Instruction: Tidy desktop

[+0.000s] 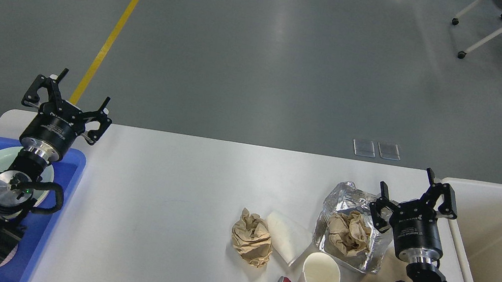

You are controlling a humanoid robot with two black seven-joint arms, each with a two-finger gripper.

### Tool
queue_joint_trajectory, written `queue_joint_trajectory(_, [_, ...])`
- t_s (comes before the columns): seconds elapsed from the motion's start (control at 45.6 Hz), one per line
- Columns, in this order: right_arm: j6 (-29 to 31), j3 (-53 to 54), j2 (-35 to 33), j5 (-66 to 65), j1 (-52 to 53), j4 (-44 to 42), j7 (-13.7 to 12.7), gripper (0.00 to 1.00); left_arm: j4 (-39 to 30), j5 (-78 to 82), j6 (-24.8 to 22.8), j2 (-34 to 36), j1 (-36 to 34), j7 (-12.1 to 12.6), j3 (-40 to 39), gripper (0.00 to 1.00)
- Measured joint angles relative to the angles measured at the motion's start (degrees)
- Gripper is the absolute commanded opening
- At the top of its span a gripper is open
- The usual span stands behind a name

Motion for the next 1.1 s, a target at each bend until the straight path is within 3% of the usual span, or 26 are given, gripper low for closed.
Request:
queue_joint_trajectory(0.153, [0.00,0.00,0.00,0.00,0.00,0.00,0.00,1.00,-2.81,12.70,-0.01,-8.47,5.86,-0.04,-12.96,0.96])
queue_joint_trajectory(0.329, [0.00,0.00,0.00,-0.01,0.00,0.00,0.00,1.00,-6.50,19.55,-0.11,-13.98,9.82,-0.68,-19.51,0.96])
queue_joint_trajectory(0.57, [0.00,0.00,0.00,0.00,0.00,0.00,0.00,1.00,-7.08,19.92,-1.31,-13.52,10.72,-3.09,-19.80,0.96])
queue_joint_trajectory(1.096, [0.00,0.00,0.00,-0.01,0.00,-0.04,0.00,1.00,-7.16,19.06,-2.48,-6.77,7.15,-2.05,-20.38,0.96])
